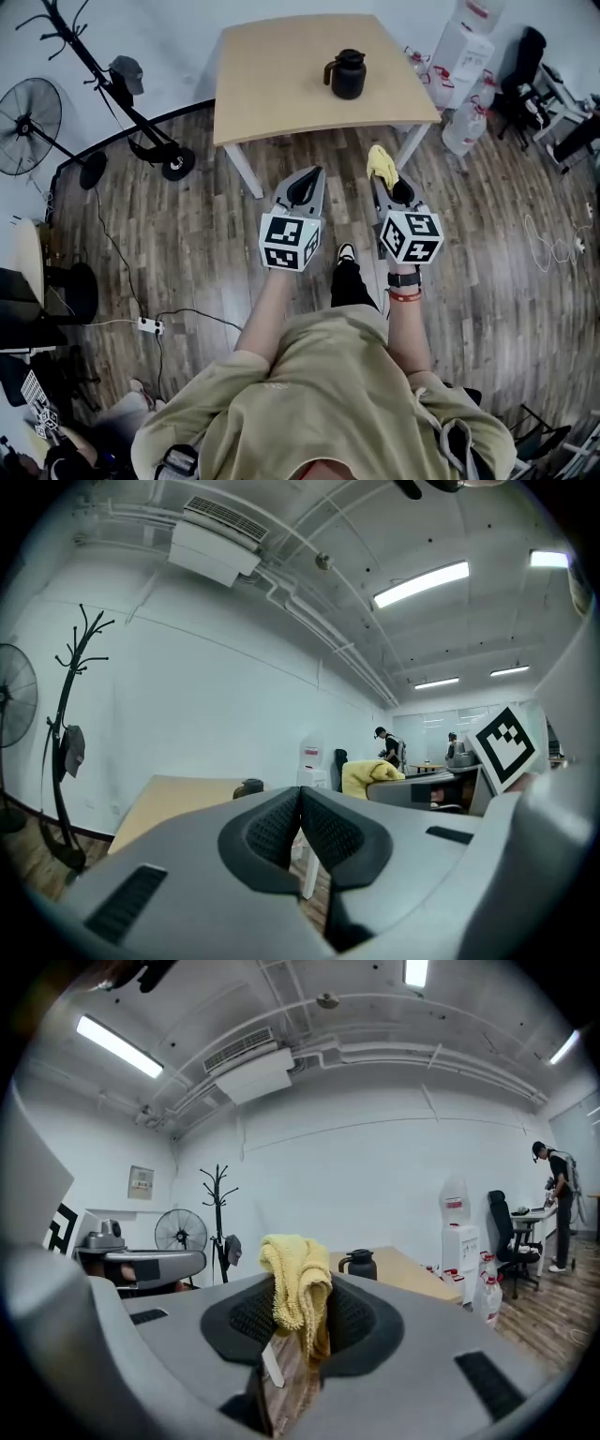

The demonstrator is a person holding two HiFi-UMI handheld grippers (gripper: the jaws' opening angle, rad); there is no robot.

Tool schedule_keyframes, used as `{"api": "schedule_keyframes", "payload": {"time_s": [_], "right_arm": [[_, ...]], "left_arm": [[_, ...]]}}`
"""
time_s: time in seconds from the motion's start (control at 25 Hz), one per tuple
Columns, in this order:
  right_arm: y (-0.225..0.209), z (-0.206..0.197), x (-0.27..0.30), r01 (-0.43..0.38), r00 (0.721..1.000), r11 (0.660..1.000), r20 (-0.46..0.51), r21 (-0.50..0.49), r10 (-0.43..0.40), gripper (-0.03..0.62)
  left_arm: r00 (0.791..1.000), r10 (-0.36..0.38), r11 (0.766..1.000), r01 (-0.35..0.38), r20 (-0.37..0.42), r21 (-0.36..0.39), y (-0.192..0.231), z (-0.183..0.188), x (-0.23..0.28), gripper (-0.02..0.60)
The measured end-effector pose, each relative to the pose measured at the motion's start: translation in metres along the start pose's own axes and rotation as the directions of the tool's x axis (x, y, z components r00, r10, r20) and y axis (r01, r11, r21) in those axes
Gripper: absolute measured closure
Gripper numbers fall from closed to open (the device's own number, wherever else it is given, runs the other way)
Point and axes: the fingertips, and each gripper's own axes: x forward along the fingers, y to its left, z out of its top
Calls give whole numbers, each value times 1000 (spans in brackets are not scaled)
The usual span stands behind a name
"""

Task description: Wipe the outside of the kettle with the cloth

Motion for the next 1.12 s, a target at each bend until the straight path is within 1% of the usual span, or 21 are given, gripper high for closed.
{"api": "schedule_keyframes", "payload": {"time_s": [0.12,0.2,0.28,0.36,0.44,0.6,0.68,0.8,0.88,1.0,1.12], "right_arm": [[-24,-2,53,-19,1000,1000,6,14,19,465],[-45,0,100,-46,999,999,7,12,46,465],[-70,9,154,-72,997,997,1,23,72,465],[-100,26,209,-92,996,995,-4,40,92,464],[-130,49,263,-122,992,992,-16,30,122,465],[-201,97,367,-176,984,984,-18,21,176,465],[-232,109,409,-201,979,979,-28,28,201,465],[-263,112,465,-246,967,968,-59,57,249,465],[-279,109,498,-262,960,961,-76,89,269,465],[-292,103,535,-277,952,953,-98,120,289,465],[-297,102,565,-303,940,944,-118,133,319,465]], "left_arm": [[1000,3,1000,-3,7,11,22,-5,44,557],[1000,7,1000,-7,21,21,41,-4,89,557],[1000,12,1000,-12,27,27,63,1,145,557],[1000,10,1000,-10,22,26,84,11,207,557],[1000,10,1000,-10,18,22,103,25,271,557],[999,40,999,-40,5,6,145,46,394,557],[998,60,998,-60,-18,3,165,48,443,555],[992,106,994,-107,-65,-1,199,42,496,556],[986,136,991,-136,-94,11,220,35,523,557],[979,159,987,-156,-128,32,244,23,552,557],[971,174,985,-172,-162,25,267,11,574,557]]}}
